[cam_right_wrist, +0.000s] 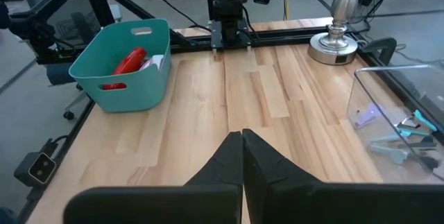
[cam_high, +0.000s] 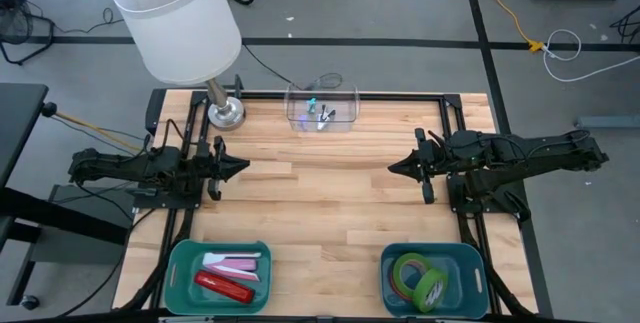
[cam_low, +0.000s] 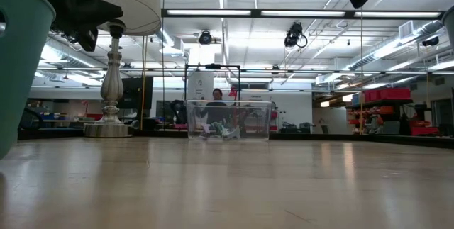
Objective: Pick and place Stapler, Stapler remover, tape
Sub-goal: Return to Home Position
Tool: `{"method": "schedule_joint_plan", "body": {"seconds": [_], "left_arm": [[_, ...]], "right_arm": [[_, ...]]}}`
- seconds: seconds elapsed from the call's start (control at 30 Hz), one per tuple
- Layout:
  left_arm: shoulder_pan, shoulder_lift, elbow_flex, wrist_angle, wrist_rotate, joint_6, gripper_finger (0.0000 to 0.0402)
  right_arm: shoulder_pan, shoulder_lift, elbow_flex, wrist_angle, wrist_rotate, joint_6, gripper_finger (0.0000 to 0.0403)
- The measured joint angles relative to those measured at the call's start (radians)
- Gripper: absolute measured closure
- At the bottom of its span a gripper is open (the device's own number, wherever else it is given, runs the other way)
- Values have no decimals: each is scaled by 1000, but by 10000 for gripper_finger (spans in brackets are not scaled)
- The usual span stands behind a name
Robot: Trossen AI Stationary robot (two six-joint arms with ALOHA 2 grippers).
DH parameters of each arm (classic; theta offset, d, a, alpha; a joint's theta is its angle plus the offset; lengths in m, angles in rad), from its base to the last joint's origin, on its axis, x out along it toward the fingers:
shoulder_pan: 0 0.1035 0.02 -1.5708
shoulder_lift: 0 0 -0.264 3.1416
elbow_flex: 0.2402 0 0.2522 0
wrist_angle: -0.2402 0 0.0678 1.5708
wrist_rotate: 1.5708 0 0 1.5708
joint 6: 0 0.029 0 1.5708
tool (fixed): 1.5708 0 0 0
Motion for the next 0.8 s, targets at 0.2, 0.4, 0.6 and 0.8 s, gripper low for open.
{"method": "schedule_joint_plan", "body": {"seconds": [0.2, 0.4, 0.6, 0.8], "left_arm": [[0, 0, 0, 0, 0, 2, 384], [0, 0, 0, 0, 0, 2, 383], [0, 0, 0, 0, 1, 2, 383], [0, 0, 0, 0, 1, 2, 383]], "right_arm": [[0, 0, 0, 27, 0, -42, 403], [0, 0, 0, 68, 0, -49, 403], [0, 0, 0, 101, 5, -170, 394], [0, 0, 0, 108, 46, -189, 398]]}}
